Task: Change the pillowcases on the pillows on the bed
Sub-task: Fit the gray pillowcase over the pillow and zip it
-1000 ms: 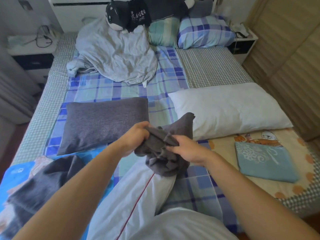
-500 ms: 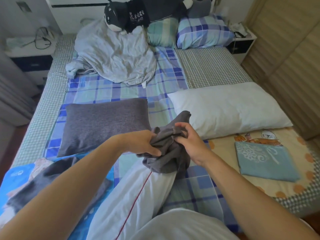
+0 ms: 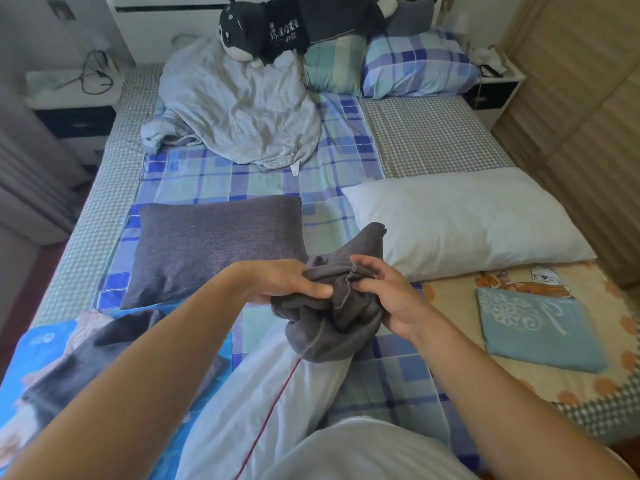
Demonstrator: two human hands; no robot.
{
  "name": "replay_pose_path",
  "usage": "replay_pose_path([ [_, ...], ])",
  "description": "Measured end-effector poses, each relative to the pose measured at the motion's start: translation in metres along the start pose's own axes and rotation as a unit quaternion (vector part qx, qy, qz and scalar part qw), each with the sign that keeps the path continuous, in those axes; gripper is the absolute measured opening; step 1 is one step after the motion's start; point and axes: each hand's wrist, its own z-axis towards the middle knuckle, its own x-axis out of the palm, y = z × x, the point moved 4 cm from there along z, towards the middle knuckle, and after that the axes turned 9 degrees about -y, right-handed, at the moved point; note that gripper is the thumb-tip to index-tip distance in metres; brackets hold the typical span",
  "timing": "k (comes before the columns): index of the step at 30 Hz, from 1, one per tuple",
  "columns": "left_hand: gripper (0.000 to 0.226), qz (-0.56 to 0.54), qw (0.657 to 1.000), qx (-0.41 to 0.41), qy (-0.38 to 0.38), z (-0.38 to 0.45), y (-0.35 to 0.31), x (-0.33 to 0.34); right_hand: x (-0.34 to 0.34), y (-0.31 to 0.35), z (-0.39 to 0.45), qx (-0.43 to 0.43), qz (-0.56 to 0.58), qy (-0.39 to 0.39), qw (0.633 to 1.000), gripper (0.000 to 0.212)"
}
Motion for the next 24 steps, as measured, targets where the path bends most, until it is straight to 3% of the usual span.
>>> replay_pose_path([
  [1,0.021,0.008,1.0,0.005,0.019,-0.001,-0.001,0.001,-0.001,0.0,-0.001,-0.001,-0.01,0.005,1.0,0.046],
  [3,0.014,-0.003,0.999,0.032,-0.018,0.004,-0.001,-0.002,0.0,0.001,-0.004,-0.013,-0.043,0.033,0.998,0.05],
  [6,0.01,-0.077,0.99,0.065,-0.1,0.01,0.002,-0.009,0.01,0.003,-0.012,-0.046,-0.18,0.115,0.976,0.076],
  [8,0.013,-0.086,0.989,0.072,-0.1,0.01,0.002,-0.007,0.013,0.002,-0.012,-0.069,-0.262,0.11,0.956,0.087],
  [10,0.018,-0.116,0.987,0.073,-0.081,0.007,0.002,-0.004,0.007,0.005,-0.007,-0.067,-0.18,0.039,0.981,0.077],
  [12,0.047,-0.171,0.982,0.08,-0.03,0.004,0.005,-0.005,0.0,0.004,-0.003,-0.017,-0.022,-0.001,1.0,0.064],
  [14,0.063,-0.212,0.971,0.102,0.037,0.004,0.011,-0.004,-0.003,0.002,-0.003,0.033,0.083,0.008,0.996,0.053],
  [16,0.047,-0.245,0.964,0.102,0.012,0.011,0.017,-0.005,0.002,0.0,-0.008,0.058,0.137,0.057,0.987,0.044],
  [19,0.024,-0.167,0.978,0.054,-0.11,0.019,0.02,-0.007,0.013,0.0,-0.021,0.042,0.08,0.154,0.984,0.048],
  [21,0.023,-0.169,0.977,0.038,-0.125,0.021,0.02,-0.008,0.015,-0.001,-0.024,0.008,-0.009,0.154,0.988,0.047],
  [24,0.018,-0.256,0.959,0.054,-0.11,0.017,0.015,-0.007,0.01,-0.002,-0.025,-0.014,-0.086,0.118,0.989,0.033],
])
